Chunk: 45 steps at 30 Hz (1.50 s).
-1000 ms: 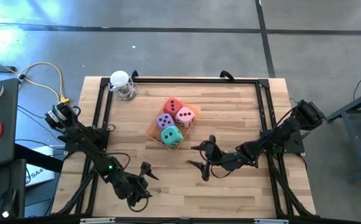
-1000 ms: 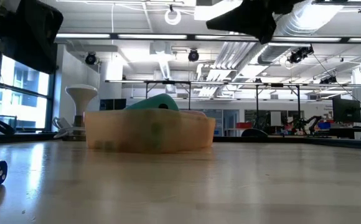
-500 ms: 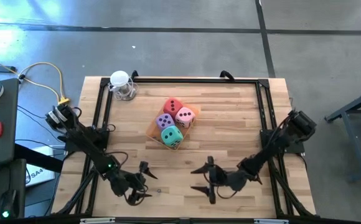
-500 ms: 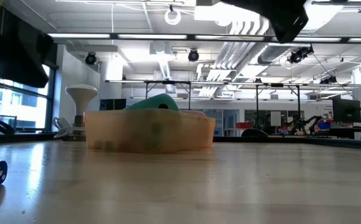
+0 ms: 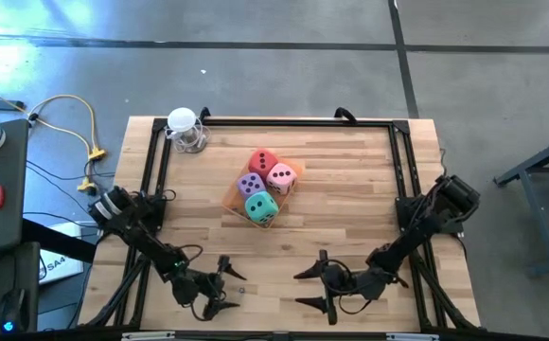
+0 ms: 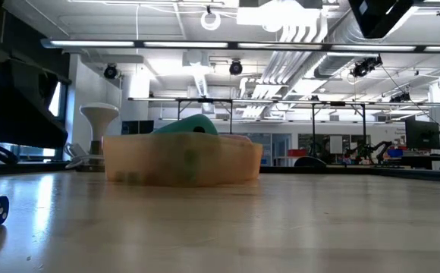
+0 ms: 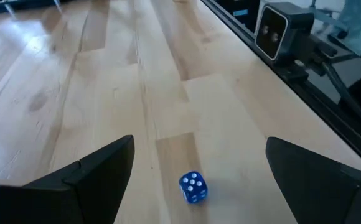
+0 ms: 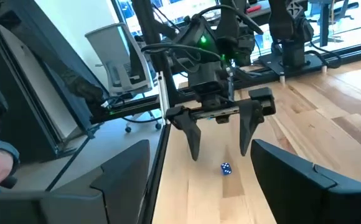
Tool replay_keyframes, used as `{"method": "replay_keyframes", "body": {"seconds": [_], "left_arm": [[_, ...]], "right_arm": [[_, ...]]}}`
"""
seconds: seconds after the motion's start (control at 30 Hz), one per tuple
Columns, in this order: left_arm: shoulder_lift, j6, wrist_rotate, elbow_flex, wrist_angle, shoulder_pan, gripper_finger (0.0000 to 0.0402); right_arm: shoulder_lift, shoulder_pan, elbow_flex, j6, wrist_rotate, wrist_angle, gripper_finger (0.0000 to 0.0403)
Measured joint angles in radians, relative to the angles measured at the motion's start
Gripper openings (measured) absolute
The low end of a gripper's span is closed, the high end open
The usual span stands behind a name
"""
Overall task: Pick & Place Dice
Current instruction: Put the small dark blue die into the orange bin
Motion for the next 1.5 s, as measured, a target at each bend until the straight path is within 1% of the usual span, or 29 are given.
{"method": "replay_keyframes", "body": {"seconds": [0.2,0.47,0.6,0.7,0.87,1.03,1.13,1.23,1.37,1.5], "left_arm": [[0.001,-0.028,0.027,0.0,-0.004,0.019,0.0352],[0.001,-0.035,0.031,0.0,-0.072,0.032,0.0353],[0.004,-0.05,0.04,0.0,-0.077,0.043,0.0352],[0.022,-0.05,0.046,0.001,-0.071,0.05,0.0352],[0.086,-0.098,0.072,0.003,-0.026,0.062,0.0353],[0.121,-0.074,0.072,0.004,0.011,0.066,0.0349],[0.121,-0.072,0.091,0.004,0.006,0.071,0.0331],[0.122,-0.081,0.131,0.004,-0.006,0.078,0.0301],[0.123,-0.088,0.152,0.004,-0.011,0.082,0.0248],[0.123,-0.089,0.152,0.004,-0.011,0.082,0.0193]], "right_arm": [[0.0,0.007,0.0,-0.02,0.005,-0.008,0.0272],[0.0,0.007,0.0,-0.027,0.005,-0.028,0.0272],[0.0,0.007,0.0,-0.027,0.005,-0.037,0.0272],[0.0,0.007,0.0,-0.027,0.005,-0.037,0.0272],[0.0,0.007,0.0,-0.002,0.004,-0.044,0.0272],[0.0,0.007,0.0,0.036,0.002,-0.068,0.0272],[0.0,0.007,0.0,0.037,0.002,-0.069,0.0272],[0.0,0.007,0.0,0.037,0.002,-0.069,0.0272],[0.0,0.007,0.0,0.037,0.002,-0.069,0.0272],[0.0,0.007,0.0,0.037,0.002,-0.069,0.0272]]}}
